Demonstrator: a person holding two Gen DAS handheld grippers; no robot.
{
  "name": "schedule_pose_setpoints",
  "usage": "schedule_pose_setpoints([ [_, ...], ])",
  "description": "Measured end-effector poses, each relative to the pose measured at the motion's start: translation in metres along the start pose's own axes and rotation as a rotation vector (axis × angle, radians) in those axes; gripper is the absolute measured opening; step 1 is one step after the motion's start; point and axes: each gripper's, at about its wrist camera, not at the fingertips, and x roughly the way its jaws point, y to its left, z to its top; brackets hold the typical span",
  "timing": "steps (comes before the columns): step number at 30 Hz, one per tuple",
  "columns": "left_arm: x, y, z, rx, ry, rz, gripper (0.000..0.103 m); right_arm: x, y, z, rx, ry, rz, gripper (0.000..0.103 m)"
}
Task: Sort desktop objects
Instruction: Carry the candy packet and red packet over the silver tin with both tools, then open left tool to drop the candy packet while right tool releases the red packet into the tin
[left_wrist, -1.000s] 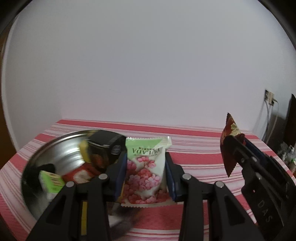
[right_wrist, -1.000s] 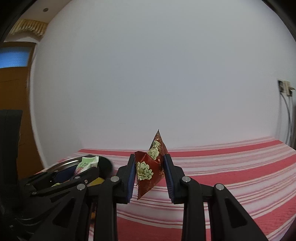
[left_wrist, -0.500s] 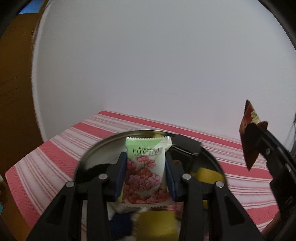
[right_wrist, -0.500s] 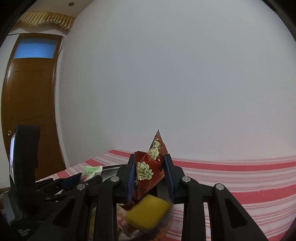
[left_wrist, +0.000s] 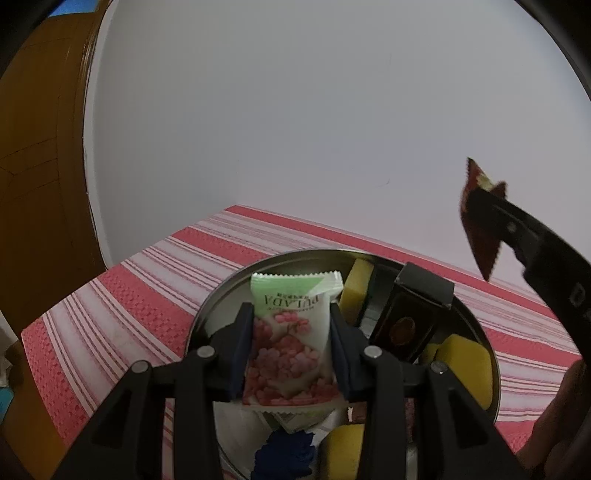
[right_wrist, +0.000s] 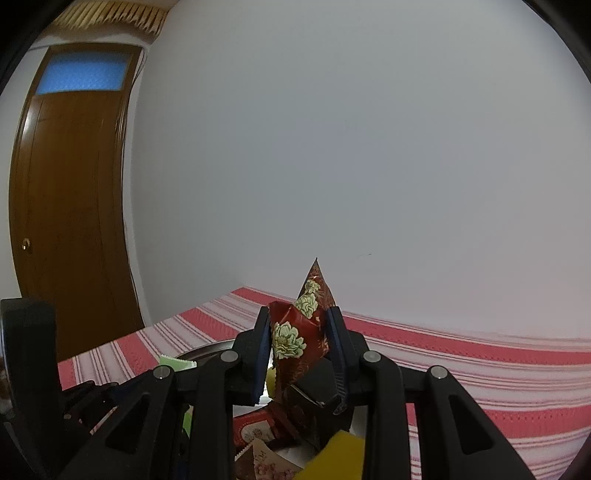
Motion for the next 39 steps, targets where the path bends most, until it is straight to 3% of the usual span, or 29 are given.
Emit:
schedule_pose_setpoints([
  [8,0.004,-0.002,-0.001,0.015,0.011,0.011,0.038,0.020,-0.005,0.008,0.001,0.079,0.029,0.032],
  [18,0.014,-0.011,-0.005,0.045,0.062,0.043,0.038,0.057,0.005,0.003,0.014,0.262,0.055,0.032],
  [19,0.018,-0.011,-0.006,0.049,0.079,0.049,0.038,0.055,0.002,-0.002,0.029,0.270,0.043,0.035],
  [21,0.022,-0.011,-0.008,0.045,0.100,0.049,0.039,0.051,-0.011,-0.003,0.067,0.291,0.004,0.056],
  [22,0.026,-0.011,-0.009,0.046,0.115,0.050,0.039,0.046,-0.016,-0.003,0.082,0.286,-0.006,0.073],
  [23,0.027,-0.011,-0.010,0.049,0.119,0.052,0.043,0.036,-0.015,0.000,0.096,0.264,-0.012,0.078],
  [25,0.027,-0.012,-0.011,0.043,0.125,0.054,0.044,0.020,-0.023,0.000,0.113,0.199,-0.017,0.079],
  [27,0.027,-0.011,-0.011,0.027,0.134,0.051,0.067,0.012,-0.025,0.001,0.118,0.176,-0.035,0.081],
  [30,0.024,-0.009,-0.010,0.013,0.124,0.056,0.089,0.002,-0.028,-0.001,0.136,0.156,-0.040,0.082],
  [39,0.012,-0.006,-0.011,0.049,0.121,0.087,0.103,-0.027,-0.043,-0.003,0.250,0.181,-0.123,0.084],
])
